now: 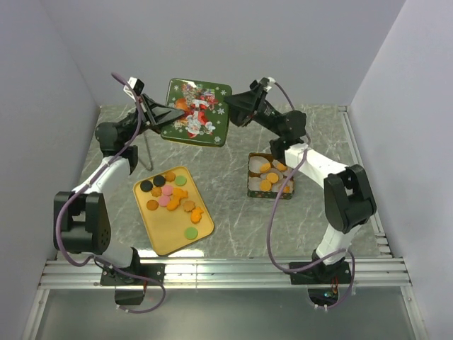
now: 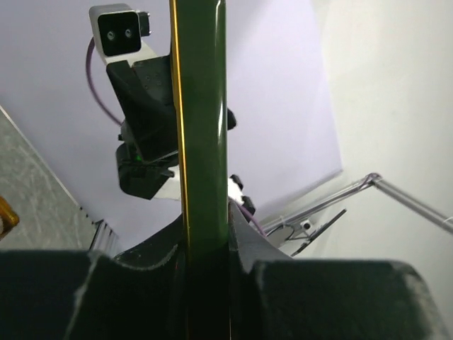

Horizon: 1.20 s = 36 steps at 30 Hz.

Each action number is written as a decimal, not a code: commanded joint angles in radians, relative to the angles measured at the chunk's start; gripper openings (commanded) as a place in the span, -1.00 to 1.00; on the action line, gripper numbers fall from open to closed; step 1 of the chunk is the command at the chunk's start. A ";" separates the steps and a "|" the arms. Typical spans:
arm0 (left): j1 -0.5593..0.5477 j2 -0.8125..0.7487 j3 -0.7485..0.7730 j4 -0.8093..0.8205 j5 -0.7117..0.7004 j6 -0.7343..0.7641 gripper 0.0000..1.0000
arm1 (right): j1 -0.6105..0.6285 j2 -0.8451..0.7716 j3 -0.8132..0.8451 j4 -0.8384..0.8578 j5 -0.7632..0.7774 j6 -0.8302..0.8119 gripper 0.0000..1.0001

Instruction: Pack the cookies

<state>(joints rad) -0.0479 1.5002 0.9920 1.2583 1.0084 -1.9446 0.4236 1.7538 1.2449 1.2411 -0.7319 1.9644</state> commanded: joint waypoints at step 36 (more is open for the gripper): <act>-0.110 -0.127 0.102 -0.672 -0.171 0.466 -0.62 | 0.040 -0.310 -0.033 -0.834 -0.037 -0.621 -0.76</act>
<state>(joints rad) -0.1184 1.3899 1.0416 0.6094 0.8661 -1.5585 0.4450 1.4899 1.1843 0.4255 -0.7555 1.3891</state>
